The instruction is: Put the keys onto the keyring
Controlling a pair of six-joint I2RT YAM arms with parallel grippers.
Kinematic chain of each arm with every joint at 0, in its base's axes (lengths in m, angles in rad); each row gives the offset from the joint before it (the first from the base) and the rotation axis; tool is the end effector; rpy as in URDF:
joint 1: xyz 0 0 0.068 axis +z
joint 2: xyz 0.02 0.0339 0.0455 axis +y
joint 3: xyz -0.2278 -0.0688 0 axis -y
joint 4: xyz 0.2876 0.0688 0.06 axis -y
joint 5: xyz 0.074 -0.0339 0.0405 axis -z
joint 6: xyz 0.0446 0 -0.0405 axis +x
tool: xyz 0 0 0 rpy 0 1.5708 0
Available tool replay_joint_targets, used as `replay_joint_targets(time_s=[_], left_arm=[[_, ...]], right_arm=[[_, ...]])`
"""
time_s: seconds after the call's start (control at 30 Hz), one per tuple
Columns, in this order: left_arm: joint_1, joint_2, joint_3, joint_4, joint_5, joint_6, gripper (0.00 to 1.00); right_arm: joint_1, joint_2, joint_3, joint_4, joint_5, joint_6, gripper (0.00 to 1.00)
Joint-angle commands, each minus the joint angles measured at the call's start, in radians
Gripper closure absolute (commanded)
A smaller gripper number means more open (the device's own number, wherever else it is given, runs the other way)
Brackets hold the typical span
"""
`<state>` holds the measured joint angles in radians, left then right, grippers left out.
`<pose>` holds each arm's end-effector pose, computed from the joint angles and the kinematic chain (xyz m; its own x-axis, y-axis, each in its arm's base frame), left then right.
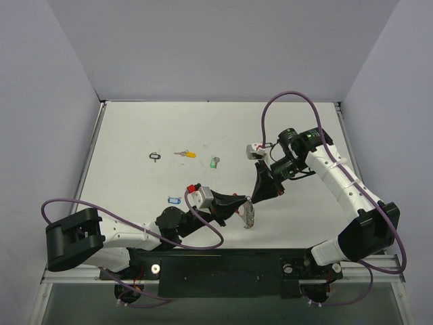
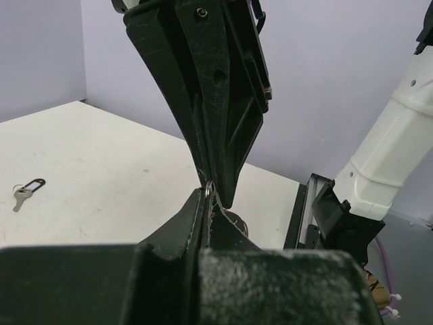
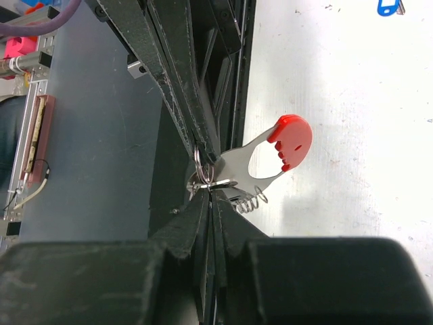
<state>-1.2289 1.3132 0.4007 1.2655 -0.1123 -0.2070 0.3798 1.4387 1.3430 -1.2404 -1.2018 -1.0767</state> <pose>0.1041 -0.2776 0.1839 -0.0717 -0.4076 -0.9103 0.9055 0.3561 -0.2308 0.2660 0.1510 0.2839 -0.1333 -0.3951 -0.9089 -0.9542 -0.1967 0.2255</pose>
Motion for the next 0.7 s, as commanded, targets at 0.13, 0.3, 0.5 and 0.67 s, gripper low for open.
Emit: replay_joint_targets(time_s=[0.13, 0.3, 0.5, 0.67], left_arm=[[-0.001, -0.042, 0.016, 0.146, 0.003, -0.012, 1.0], [-0.001, -0.028, 0.017, 0.17, 0.008, -0.014, 1.0], [0.0, -0.029, 0.007, 0.169, 0.005, -0.009, 1.0], [0.003, -0.031, -0.003, 0.146, 0.017, -0.009, 1.0]], right_arm=[[0.008, 0.019, -0.004, -0.056, -0.048, -0.022, 1.0], [0.013, 0.022, -0.015, -0.057, -0.064, -0.023, 1.0], [0.013, 0.009, -0.018, -0.067, -0.061, -0.043, 1.0], [0.007, -0.015, -0.002, -0.106, -0.047, -0.092, 0.89]])
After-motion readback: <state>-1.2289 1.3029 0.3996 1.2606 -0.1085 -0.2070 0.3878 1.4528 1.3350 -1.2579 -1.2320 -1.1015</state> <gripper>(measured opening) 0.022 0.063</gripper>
